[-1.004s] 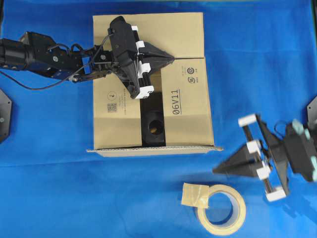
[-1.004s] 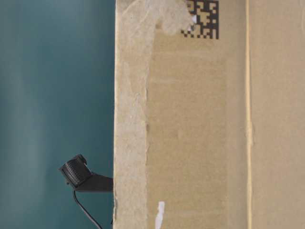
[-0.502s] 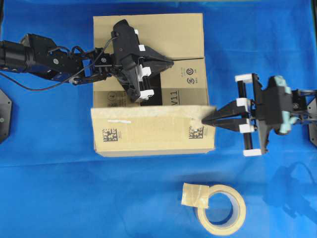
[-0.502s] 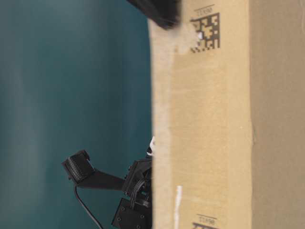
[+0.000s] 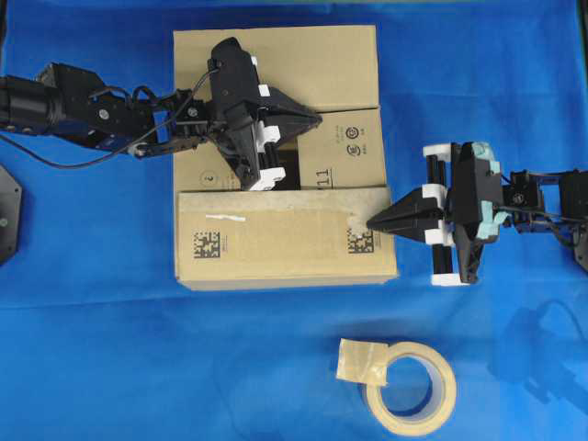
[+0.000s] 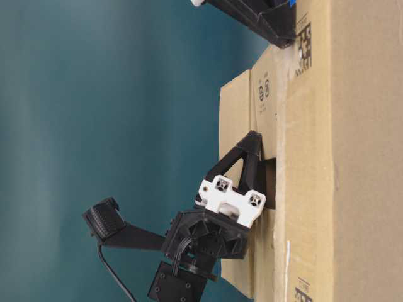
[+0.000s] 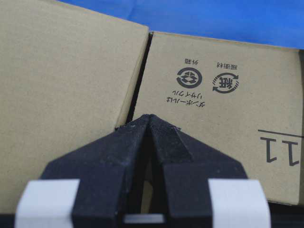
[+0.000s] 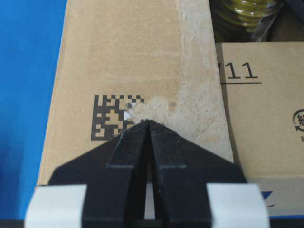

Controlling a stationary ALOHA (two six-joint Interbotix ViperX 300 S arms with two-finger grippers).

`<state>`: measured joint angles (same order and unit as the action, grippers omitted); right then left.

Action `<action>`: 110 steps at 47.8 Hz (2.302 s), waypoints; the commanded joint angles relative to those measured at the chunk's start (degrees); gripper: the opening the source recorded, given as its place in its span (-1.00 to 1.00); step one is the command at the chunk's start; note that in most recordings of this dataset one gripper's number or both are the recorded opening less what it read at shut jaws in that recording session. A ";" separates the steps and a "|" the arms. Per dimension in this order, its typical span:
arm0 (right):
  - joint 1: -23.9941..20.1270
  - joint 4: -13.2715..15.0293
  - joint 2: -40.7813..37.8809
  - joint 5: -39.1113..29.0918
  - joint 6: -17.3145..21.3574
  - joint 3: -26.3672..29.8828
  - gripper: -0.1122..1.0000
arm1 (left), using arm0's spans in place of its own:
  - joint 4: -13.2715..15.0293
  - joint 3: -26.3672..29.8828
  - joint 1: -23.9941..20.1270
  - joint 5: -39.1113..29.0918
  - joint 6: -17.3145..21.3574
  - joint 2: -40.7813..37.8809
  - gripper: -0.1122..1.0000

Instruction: Close the cardboard box.

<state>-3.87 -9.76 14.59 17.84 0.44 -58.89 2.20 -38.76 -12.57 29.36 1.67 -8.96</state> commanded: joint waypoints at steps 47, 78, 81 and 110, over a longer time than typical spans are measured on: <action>0.00 -0.09 0.26 0.35 -0.53 1.05 -0.80 | -0.18 17.40 -13.89 -35.16 1.23 9.76 -0.80; 0.53 0.18 0.26 0.88 -0.88 1.05 -0.80 | -0.26 24.87 -14.15 -54.58 1.14 7.12 -0.80; 0.53 0.18 0.26 0.88 -0.88 1.05 -0.80 | -0.26 25.22 -13.54 -55.20 1.14 7.73 -0.80; 0.62 0.18 0.26 1.67 -0.88 1.05 -0.80 | 0.00 19.95 0.97 -59.85 -2.20 14.15 -0.80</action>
<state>-3.43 -9.67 14.50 18.72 -0.35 -58.80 2.02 -18.90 -13.62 -30.85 0.53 3.34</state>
